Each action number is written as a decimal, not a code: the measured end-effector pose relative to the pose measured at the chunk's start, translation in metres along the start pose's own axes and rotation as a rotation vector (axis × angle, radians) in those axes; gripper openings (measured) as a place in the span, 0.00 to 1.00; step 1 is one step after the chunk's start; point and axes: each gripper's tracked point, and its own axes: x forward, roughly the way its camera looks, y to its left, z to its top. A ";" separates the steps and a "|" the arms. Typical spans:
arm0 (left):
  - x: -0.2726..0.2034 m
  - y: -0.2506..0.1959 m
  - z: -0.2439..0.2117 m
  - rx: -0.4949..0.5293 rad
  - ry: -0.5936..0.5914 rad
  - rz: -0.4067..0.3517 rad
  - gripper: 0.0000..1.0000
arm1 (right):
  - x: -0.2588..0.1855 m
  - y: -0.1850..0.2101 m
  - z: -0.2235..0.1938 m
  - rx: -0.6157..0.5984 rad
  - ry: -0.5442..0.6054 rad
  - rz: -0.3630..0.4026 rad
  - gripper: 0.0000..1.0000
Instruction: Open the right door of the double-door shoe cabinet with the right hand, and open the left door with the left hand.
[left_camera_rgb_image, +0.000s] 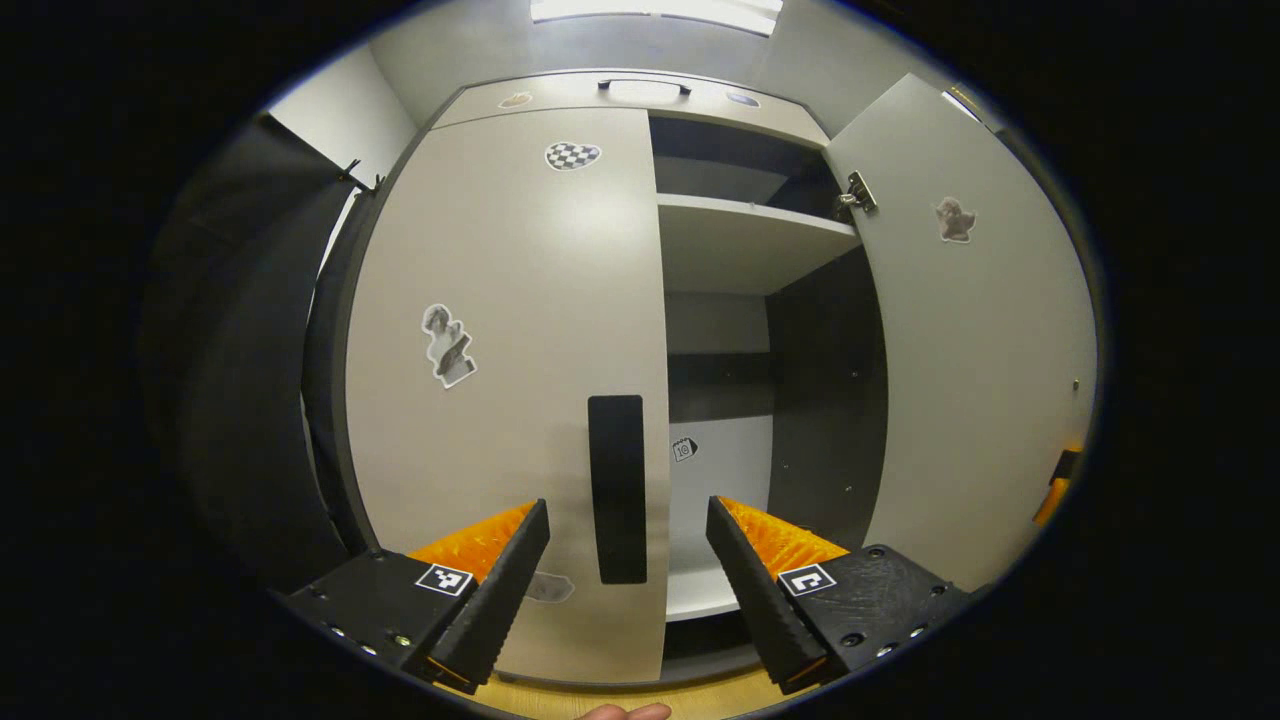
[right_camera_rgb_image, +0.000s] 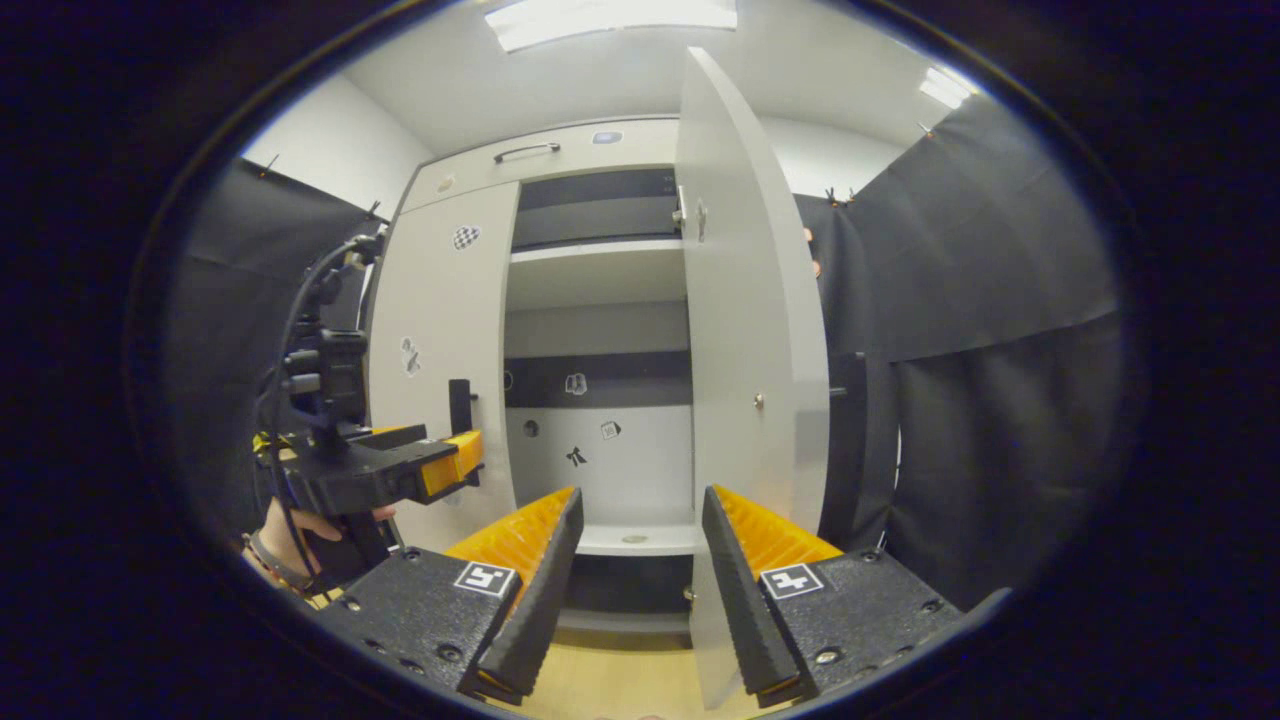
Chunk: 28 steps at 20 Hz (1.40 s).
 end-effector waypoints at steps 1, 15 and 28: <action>0.007 -0.003 -0.002 0.002 0.011 -0.004 0.95 | -0.001 0.002 0.000 -0.003 0.000 0.013 0.72; 0.042 0.013 -0.017 -0.063 0.071 0.047 0.93 | 0.004 0.009 -0.007 -0.021 0.003 0.062 0.75; 0.044 0.013 -0.019 -0.088 0.078 0.049 0.37 | 0.011 0.020 -0.011 -0.026 0.010 0.109 0.75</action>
